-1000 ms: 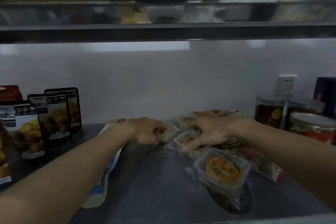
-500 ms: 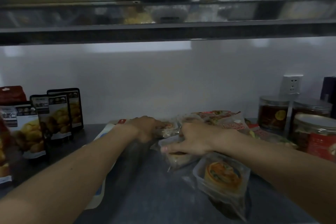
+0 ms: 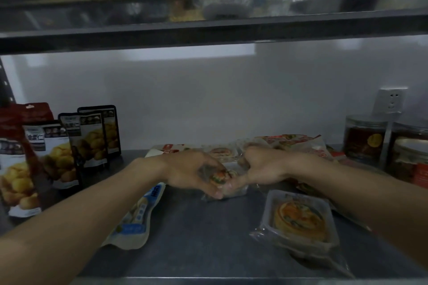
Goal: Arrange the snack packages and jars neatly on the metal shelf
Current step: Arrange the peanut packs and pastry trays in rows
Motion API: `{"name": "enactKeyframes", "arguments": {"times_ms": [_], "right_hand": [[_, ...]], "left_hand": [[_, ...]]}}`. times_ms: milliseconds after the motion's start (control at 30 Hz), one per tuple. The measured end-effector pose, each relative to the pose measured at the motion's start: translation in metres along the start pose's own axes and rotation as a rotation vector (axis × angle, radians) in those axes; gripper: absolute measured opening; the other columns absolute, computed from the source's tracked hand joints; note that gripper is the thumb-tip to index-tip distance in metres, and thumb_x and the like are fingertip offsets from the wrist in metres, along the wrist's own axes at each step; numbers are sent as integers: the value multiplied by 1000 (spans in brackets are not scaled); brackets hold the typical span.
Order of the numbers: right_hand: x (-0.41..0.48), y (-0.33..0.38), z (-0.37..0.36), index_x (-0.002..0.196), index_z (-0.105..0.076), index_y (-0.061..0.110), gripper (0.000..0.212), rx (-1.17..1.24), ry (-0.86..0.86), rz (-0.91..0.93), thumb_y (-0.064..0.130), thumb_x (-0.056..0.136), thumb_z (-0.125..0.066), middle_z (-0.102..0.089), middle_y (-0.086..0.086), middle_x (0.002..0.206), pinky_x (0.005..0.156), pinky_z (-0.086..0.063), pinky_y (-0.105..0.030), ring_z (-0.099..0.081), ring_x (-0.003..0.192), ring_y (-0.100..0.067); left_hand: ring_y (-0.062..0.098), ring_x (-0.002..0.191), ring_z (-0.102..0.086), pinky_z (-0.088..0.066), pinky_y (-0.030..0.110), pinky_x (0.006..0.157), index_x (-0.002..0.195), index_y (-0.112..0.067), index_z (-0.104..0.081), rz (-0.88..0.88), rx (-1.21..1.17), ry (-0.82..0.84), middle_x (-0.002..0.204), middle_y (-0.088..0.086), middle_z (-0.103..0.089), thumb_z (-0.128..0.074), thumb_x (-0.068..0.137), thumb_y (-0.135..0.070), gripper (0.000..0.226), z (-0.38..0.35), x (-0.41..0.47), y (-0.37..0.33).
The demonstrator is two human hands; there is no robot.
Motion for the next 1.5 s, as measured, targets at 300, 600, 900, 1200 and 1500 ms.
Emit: {"name": "enactKeyframes", "arguments": {"times_ms": [300,600,900,1200,1500], "right_hand": [[-12,-15,13,139,-49,18,88,27,-70,21,73,72,-62,-55,2,137,99,-45,-31,-55,118,-17],[-49,-20,11,141,-47,25,79,25,-60,11,67,76,-62,-54,6,134,98,-44,-28,-54,119,-14],[-101,-25,20,135,-50,39,67,139,134,48,49,73,-75,-46,30,122,96,-40,-20,-47,109,6],[-94,-17,3,130,-54,42,61,229,150,74,40,74,-80,-51,19,134,108,-39,-31,-47,124,-5],[-81,6,2,125,-61,32,65,244,-197,206,56,68,-77,-60,19,124,101,-46,-29,-56,113,0]], "left_hand": [[14,132,-40,-31,22,104,136,-22,-52,-32,186,-84,143,-5,-46,-66,83,-48,61,2,4,1],[19,126,-46,-38,37,105,138,-23,-47,-16,250,-76,139,-1,-49,-58,89,-45,54,-2,1,-3],[21,126,-45,-36,34,104,131,-20,-53,-57,304,-182,135,2,-53,-53,92,-49,49,-3,-13,-20],[13,136,-33,-25,24,111,145,-24,-38,-102,269,-195,150,-2,-38,-57,89,-50,65,-16,-38,-31],[-3,130,-32,-22,9,103,139,-34,-43,-155,13,-304,139,-24,-41,-52,97,-32,44,-16,-69,-39]]}}
Point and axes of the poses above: each hand's wrist, its own x-axis towards the middle knuckle, its own z-axis out of the back of the hand, y = z × x, the point moved 4 cm from there along x, towards the middle knuckle
